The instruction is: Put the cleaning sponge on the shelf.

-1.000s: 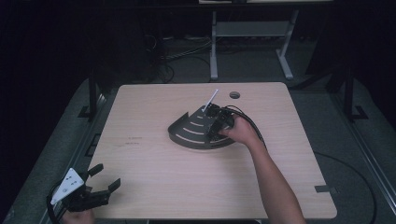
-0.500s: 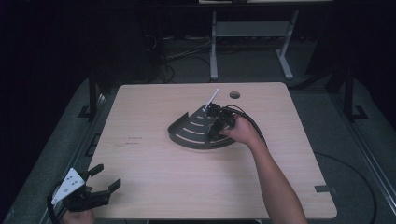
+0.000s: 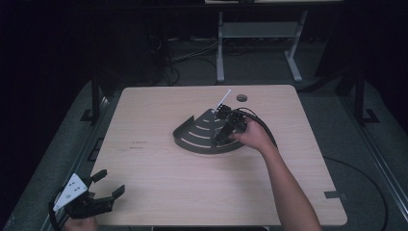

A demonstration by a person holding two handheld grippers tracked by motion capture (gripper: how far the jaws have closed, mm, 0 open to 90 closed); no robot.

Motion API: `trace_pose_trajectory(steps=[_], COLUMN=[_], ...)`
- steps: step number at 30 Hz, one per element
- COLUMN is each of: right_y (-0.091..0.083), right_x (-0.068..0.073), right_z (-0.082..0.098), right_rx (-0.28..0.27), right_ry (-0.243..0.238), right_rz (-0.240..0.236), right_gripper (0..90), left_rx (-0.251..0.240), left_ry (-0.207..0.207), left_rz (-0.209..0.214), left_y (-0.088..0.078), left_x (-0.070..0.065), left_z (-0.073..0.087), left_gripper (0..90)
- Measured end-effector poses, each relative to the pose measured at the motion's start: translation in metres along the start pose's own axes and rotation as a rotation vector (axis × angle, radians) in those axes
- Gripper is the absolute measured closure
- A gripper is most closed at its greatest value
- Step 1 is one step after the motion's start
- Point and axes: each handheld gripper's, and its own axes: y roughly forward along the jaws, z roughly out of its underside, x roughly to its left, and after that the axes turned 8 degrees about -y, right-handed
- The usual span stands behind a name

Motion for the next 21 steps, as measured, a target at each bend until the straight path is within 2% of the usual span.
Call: trace_pose_trajectory(steps=[7, 21], right_y=[-0.015, -0.023], right_x=[0.005, 0.012], right_z=[0.004, 0.012], right_rx=[-0.028, -0.036], right_ry=[-0.005, -0.006], right_rz=[0.010, 0.007], right_gripper=[22.8, 20.2], left_rx=[0.001, 0.004], left_ry=[0.006, 0.010], left_rz=[-0.003, -0.004], left_y=[0.000, 0.000], left_x=[0.000, -0.001], left_z=[0.000, 0.000], left_gripper=[13.3, 13.3])
